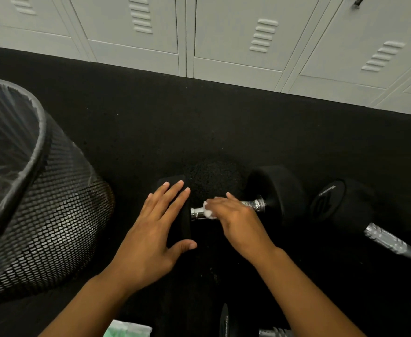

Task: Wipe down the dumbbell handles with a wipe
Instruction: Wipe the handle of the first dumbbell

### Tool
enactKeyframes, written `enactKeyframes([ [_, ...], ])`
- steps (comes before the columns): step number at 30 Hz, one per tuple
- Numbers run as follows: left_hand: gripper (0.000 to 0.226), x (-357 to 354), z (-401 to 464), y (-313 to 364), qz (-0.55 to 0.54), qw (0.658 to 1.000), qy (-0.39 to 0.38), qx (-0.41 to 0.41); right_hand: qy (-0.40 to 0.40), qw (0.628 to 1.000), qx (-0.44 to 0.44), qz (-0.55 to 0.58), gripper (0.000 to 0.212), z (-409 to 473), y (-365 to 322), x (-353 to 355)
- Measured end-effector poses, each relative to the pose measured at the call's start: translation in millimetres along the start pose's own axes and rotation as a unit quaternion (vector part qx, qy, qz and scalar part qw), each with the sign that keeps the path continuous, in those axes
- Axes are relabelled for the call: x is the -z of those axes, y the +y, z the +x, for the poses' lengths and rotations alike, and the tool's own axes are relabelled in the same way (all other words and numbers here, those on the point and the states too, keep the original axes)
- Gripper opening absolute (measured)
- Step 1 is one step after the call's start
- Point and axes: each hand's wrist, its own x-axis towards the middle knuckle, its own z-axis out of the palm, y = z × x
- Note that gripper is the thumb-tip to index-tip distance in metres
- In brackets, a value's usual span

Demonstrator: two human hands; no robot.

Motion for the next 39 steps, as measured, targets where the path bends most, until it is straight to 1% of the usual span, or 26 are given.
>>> enactKeyframes([
  [4,0.087,-1.6,-0.2,0.1,0.001,1.0,0.004,0.0,-0.031,0.998,-0.058,-0.01,0.018,13.6,-4.0,-1.6],
  [5,0.087,-1.5,0.3,0.1,0.001,1.0,0.004,-0.001,-0.029,0.998,-0.054,-0.008,0.02,13.1,-8.4,-5.4],
  [7,0.086,-0.3,1.9,2.7,-0.002,1.0,0.009,0.005,-0.027,0.999,-0.023,0.002,0.034,3.3,-10.5,-9.8],
  [9,0.083,-0.3,4.1,9.5,-0.008,0.999,0.031,0.023,-0.009,0.999,-0.011,0.044,0.044,-8.1,-9.0,-2.6],
  [11,0.071,-2.2,8.1,18.9,-0.007,0.997,0.077,0.024,0.016,0.991,-0.064,0.112,0.042,-12.8,-13.0,13.5],
  [13,0.057,-4.2,14.6,29.9,0.012,0.994,0.111,-0.003,0.018,0.984,-0.102,0.148,0.042,-15.3,-20.3,25.9],
  [18,0.031,-6.0,31.0,49.6,0.05,0.986,0.138,-0.073,0.045,0.977,-0.106,0.18,0.05,-20.7,-27.8,47.5],
  [20,0.028,-6.6,35.1,55.0,0.066,0.98,0.158,-0.101,0.038,0.975,-0.11,0.187,0.052,-19.9,-28.0,54.8],
  [21,0.026,-7.9,37.0,57.7,0.073,0.978,0.164,-0.107,0.028,0.976,-0.112,0.183,0.054,-19.8,-27.3,59.2],
  [22,0.022,-9.8,39.6,60.5,0.085,0.976,0.168,-0.107,0.026,0.981,-0.112,0.157,0.055,-20.2,-24.9,63.7],
  [24,0.014,-17.7,48.1,67.0,0.133,0.977,0.136,-0.094,0.075,0.99,-0.11,0.039,0.053,-21.6,-14.5,71.8],
  [26,0.029,-31.4,58.0,74.8,0.189,0.977,0.055,-0.077,0.131,0.981,-0.129,-0.056,0.048,-25.1,-1.3,78.6],
  [27,0.036,-39.7,60.0,77.8,0.198,0.978,0.016,-0.064,0.137,0.977,-0.145,-0.075,0.047,-26.8,4.4,80.3],
  [29,0.043,-52.3,58.6,81.6,0.175,0.984,-0.029,-0.017,0.126,0.975,-0.171,-0.07,0.047,-30.8,14.2,79.5],
  [31,0.053,-58.1,51.4,83.1,0.139,0.99,-0.026,0.023,0.098,0.976,-0.191,-0.028,0.049,-34.6,20.8,76.5],
  [33,0.067,-64.7,47.6,83.6,0.146,0.988,-0.033,0.025,0.081,0.979,-0.189,-0.005,0.051,-38.1,25.1,73.0],
  [34,0.069,-65.4,48.9,84.6,0.157,0.986,-0.046,0.027,0.083,0.98,-0.182,-0.004,0.053,-39.2,26.6,71.1],
  [36,0.065,-62.3,60.7,86.6,0.183,0.981,-0.061,0.031,0.087,0.981,-0.173,-0.015,0.053,-39.0,28.4,66.6],
  [39,0.059,-57.3,75.6,78.9,0.178,0.98,-0.06,0.062,0.092,0.979,-0.173,-0.064,0.055,-36.9,30.7,60.1],
])
